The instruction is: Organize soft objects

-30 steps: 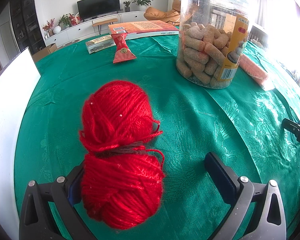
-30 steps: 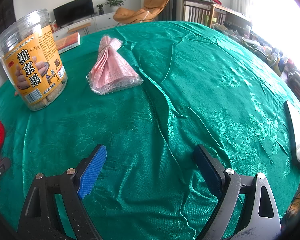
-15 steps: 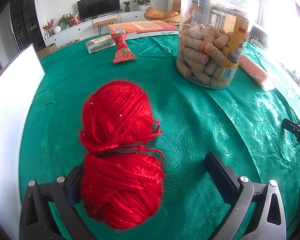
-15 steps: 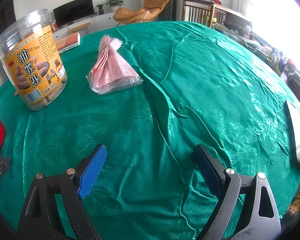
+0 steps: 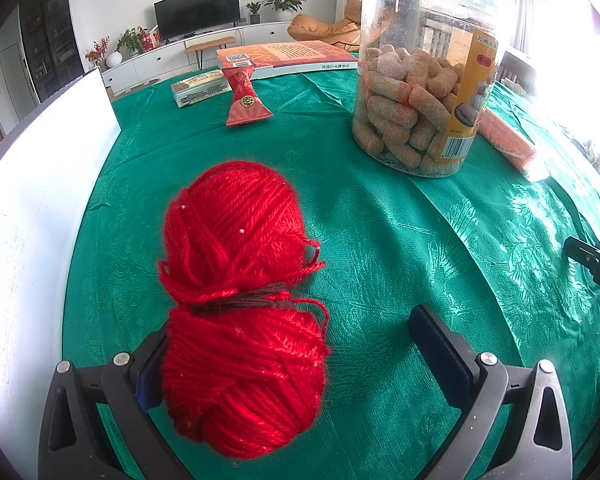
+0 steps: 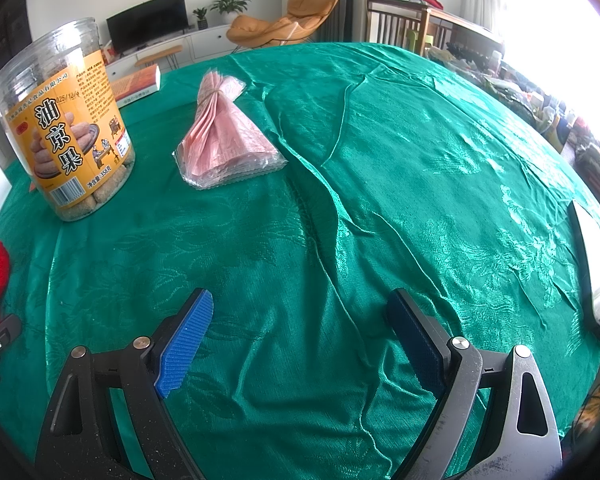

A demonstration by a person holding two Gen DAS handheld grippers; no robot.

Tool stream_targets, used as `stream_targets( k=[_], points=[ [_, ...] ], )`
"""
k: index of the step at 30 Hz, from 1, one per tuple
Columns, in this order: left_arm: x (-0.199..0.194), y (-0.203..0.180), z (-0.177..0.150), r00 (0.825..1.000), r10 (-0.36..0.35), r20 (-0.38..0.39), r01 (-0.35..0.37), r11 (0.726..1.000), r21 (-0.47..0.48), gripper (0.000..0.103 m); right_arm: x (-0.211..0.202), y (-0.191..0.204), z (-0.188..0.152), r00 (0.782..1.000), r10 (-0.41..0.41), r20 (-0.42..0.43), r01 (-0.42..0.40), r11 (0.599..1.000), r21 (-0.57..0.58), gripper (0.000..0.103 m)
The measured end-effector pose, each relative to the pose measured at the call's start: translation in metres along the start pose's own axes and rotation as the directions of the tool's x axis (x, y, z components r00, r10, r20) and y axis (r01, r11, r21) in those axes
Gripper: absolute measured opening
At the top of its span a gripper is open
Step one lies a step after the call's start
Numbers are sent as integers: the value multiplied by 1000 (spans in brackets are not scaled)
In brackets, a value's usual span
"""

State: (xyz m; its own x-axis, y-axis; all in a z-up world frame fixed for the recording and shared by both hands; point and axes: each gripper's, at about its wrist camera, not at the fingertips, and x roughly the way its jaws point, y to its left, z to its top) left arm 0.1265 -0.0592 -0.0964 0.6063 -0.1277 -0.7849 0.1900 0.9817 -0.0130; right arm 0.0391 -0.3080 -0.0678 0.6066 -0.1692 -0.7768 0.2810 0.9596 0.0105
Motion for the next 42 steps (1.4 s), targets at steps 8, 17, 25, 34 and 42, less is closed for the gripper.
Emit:
stream_targets(
  k=[8, 17, 25, 34, 42],
  points=[
    [0, 0, 0, 1000, 0, 0, 0, 1000, 0, 103, 0, 0, 0, 1000, 0, 0, 0, 1000, 0, 91],
    [1, 1, 1, 1000, -7, -1, 7, 1000, 1, 103, -1, 0, 0, 1000, 1, -1, -1, 1000, 0, 91],
    [-23, 36, 43, 965, -232, -126, 225, 972, -62, 103, -11, -22, 8, 990, 129, 64, -137, 982, 130, 90],
    [-5, 6, 34, 990, -37, -133, 58, 986, 158, 85, 57, 33, 155, 959, 259, -112, -264, 964, -33, 87],
    [-39, 43, 42, 978, -209, 10, 209, 974, -82, 45, 86, 64, 140, 957, 228, -182, -249, 963, -104, 26]
  ],
)
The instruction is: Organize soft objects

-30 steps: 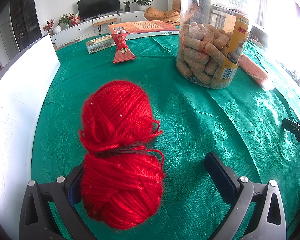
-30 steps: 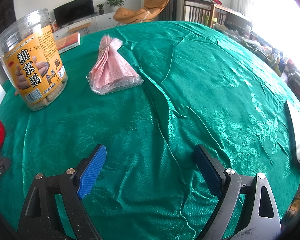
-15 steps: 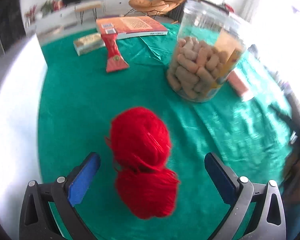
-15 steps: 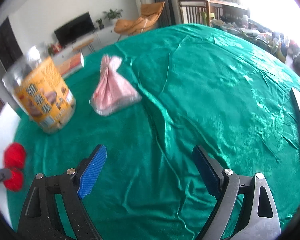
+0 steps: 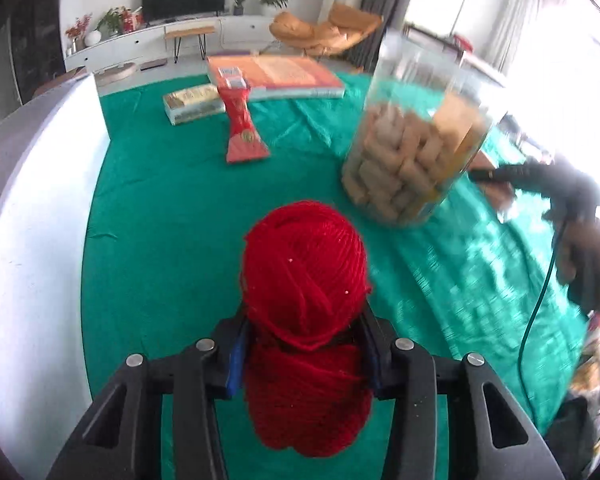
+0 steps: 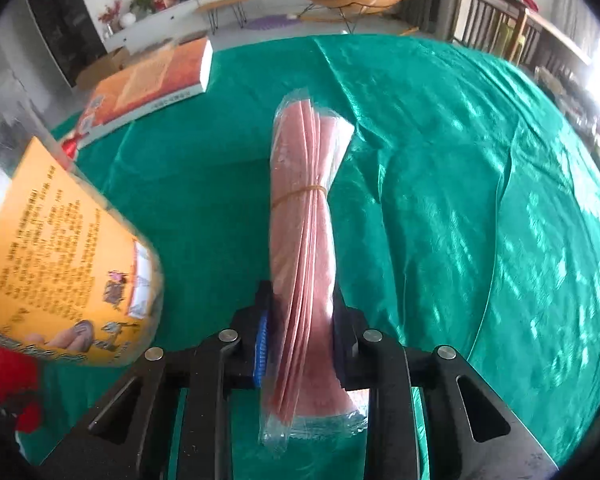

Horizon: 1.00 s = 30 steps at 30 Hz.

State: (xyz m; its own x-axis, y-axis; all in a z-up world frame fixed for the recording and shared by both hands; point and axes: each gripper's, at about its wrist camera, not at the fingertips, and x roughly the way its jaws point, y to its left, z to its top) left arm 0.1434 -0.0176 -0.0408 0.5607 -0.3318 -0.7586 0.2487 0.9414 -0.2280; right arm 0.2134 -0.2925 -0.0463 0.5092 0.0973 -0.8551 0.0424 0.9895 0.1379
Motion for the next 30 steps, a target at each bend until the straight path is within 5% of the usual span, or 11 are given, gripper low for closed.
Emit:
stream_targets(
  k=[6, 11, 14, 16, 17, 18, 19, 21, 24, 28, 30],
  points=[
    [-82, 3, 5, 981, -146, 130, 153, 987, -46, 45, -106, 18, -12, 981, 37, 190, -30, 999, -43, 26],
    [-180, 47, -10, 973, -15, 231, 17, 1000, -6, 46, -185, 120, -26, 945, 264, 193, -220, 950, -220, 26],
    [-225, 92, -35, 956, 178, 235, -169, 984, -58, 52, -206, 204, -51, 871, 480, 106, -434, 852, -293, 26],
    [-242, 120, -53, 928, 323, 188, -309, 946, -99, 79, -206, 257, -72, 815, 579, 36, -539, 778, -323, 28],
    [-245, 134, -61, 905, 391, 166, -375, 919, -121, 103, -202, 279, -83, 789, 615, 2, -582, 747, -323, 36],
    [-249, 146, -70, 880, 449, 157, -429, 891, -147, 103, -194, 302, -94, 760, 649, -36, -626, 715, -312, 44],
    [-251, 159, -78, 855, 501, 136, -476, 861, -179, 103, -184, 320, -103, 731, 677, -80, -666, 684, -296, 80],
    [-252, 172, -90, 833, 543, 104, -515, 830, -213, 103, -154, 345, -119, 694, 697, -180, -717, 649, -254, 88],
    [-254, 168, -97, 842, 517, 154, -476, 847, -236, 103, -133, 334, -144, 740, 657, -142, -667, 692, -275, 88],
    [-242, 124, -83, 895, 377, 239, -342, 923, -176, 103, -115, 264, -171, 874, 479, 88, -431, 845, -316, 88],
    [-236, 93, -73, 922, 270, 276, -248, 962, -114, 103, -93, 214, -188, 929, 316, 191, -265, 931, -251, 88]
  ],
)
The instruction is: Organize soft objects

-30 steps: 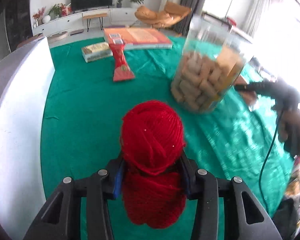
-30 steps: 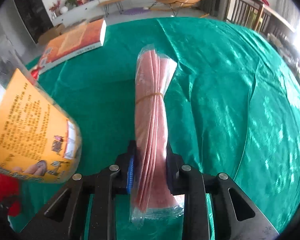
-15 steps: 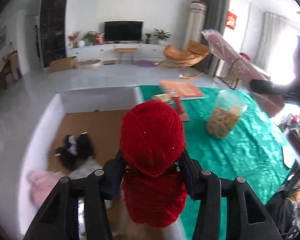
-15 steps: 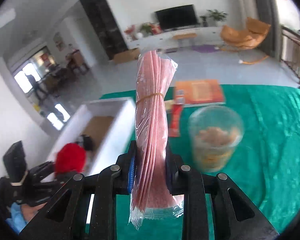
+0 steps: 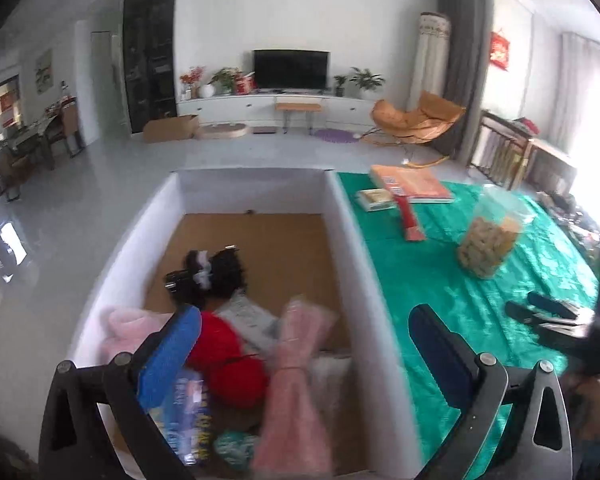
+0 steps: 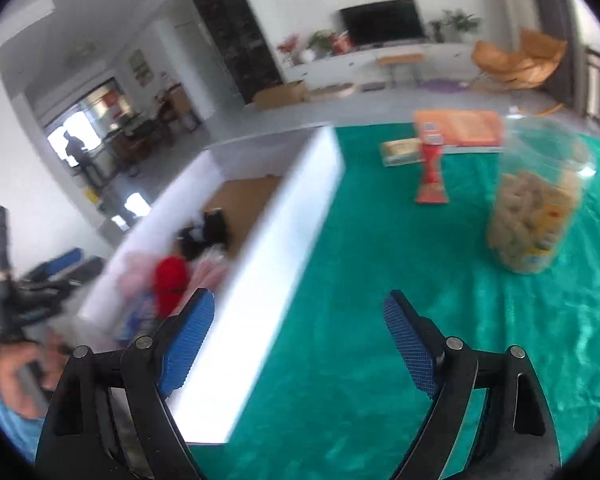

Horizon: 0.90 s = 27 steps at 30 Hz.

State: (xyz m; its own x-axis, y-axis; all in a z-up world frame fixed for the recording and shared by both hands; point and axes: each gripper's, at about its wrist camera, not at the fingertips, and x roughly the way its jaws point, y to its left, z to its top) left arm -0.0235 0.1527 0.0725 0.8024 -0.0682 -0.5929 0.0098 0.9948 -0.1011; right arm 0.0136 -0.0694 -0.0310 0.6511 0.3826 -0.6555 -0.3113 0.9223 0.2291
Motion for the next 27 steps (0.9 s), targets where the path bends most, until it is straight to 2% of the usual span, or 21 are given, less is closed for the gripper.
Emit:
stream_targets(
  k=[1, 3, 5, 7, 8, 9, 10, 12, 13, 16, 18, 23, 27],
  points=[
    [0, -19, 3, 998, -61, 9, 61, 998, 23, 103, 7, -30, -17, 995, -102, -1, 102, 994, 30, 88],
    [-1, -68, 3, 982, -188, 8, 187, 979, 84, 103, 19, -82, -40, 958, -282, -44, 285, 954, 88, 88],
    [2, -115, -5, 960, -279, -26, 279, 949, 148, 103, 20, -124, -62, 909, -412, -64, 417, 899, 135, 88],
    [17, -162, -20, 937, -335, -104, 349, 914, 208, 103, 12, -149, -77, 874, -481, -69, 485, 854, 187, 88],
    [25, -180, -28, 925, -352, -141, 376, 899, 223, 103, 8, -165, -75, 878, -472, -81, 476, 842, 253, 88],
    [30, -194, -35, 916, -365, -166, 396, 888, 234, 103, 2, -174, -76, 898, -435, -56, 430, 848, 309, 88],
    [41, -207, -42, 910, -367, -193, 407, 881, 243, 103, -4, -179, -76, 904, -426, -30, 412, 849, 330, 88],
    [63, -220, -51, 916, -332, -224, 384, 888, 253, 103, 0, -183, -76, 882, -468, -48, 458, 830, 319, 88],
    [77, -222, -54, 925, -306, -223, 359, 897, 258, 103, 0, -179, -76, 876, -478, -66, 474, 825, 308, 88],
    [108, -220, -56, 958, -207, -200, 254, 933, 254, 103, 5, -175, -71, 874, -475, -101, 482, 825, 295, 88],
    [129, -215, -57, 968, -146, -202, 194, 951, 239, 103, 3, -168, -69, 869, -479, -125, 493, 818, 297, 88],
    [178, -204, -59, 973, -74, -217, 124, 966, 226, 103, -14, -160, -69, 866, -485, -123, 499, 815, 295, 89],
    [214, -198, -72, 957, -45, -287, 118, 962, 245, 103, -16, -159, -67, 865, -486, -123, 500, 815, 293, 90]
  ],
)
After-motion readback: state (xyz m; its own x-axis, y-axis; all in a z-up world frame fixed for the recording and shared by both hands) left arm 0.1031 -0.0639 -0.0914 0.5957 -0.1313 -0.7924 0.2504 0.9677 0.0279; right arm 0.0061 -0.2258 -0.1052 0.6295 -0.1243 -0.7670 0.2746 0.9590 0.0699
